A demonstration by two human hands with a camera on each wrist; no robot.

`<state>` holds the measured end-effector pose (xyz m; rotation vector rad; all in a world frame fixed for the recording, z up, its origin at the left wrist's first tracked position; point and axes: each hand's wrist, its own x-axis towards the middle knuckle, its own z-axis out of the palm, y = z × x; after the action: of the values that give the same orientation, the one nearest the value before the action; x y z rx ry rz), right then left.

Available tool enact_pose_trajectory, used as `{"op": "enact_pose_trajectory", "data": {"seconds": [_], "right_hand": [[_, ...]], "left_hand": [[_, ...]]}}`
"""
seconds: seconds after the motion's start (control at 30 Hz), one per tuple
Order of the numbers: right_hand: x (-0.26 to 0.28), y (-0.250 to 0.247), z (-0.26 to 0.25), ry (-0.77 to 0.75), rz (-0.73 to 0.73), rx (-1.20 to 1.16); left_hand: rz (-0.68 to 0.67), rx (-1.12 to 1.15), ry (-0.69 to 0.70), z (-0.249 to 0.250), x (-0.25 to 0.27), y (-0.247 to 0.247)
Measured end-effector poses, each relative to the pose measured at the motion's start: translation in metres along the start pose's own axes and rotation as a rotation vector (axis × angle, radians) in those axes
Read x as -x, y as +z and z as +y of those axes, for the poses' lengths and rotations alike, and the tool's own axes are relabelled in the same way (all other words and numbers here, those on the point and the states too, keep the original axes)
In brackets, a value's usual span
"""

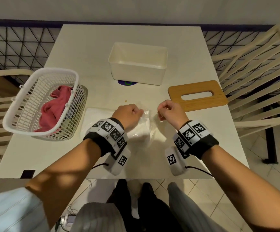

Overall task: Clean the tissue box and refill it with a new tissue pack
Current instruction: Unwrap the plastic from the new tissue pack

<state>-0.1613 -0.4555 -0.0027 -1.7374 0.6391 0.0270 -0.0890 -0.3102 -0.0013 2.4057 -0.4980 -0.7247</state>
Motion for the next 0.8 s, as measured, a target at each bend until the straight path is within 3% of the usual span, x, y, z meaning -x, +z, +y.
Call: {"op": "enact_pose_trajectory", "data": {"seconds": [0.17, 0.27, 0.37, 0.53, 0.8], "right_hand": [[0.018, 0.008, 0.020, -0.057, -0.329, 0.482], [0.023, 0.015, 0.030, 0.055, -0.485, 0.639], [0.028, 0.018, 0.042, 0.148, -0.533, 0.695], [0.024, 0.016, 0.049, 0.131, -0.349, 0.519], [0.013, 0.033, 0.048, 0.283, -0.344, -0.087]], "left_hand": [[-0.039, 0.053, 0.004, -0.003, -0.003, -0.003], [-0.029, 0.122, 0.010, -0.005, -0.002, -0.003], [-0.032, 0.199, -0.001, -0.007, -0.001, 0.000], [-0.043, 0.448, -0.008, -0.001, 0.003, 0.000], [-0.083, 0.751, -0.032, -0.001, 0.005, -0.006]]}}
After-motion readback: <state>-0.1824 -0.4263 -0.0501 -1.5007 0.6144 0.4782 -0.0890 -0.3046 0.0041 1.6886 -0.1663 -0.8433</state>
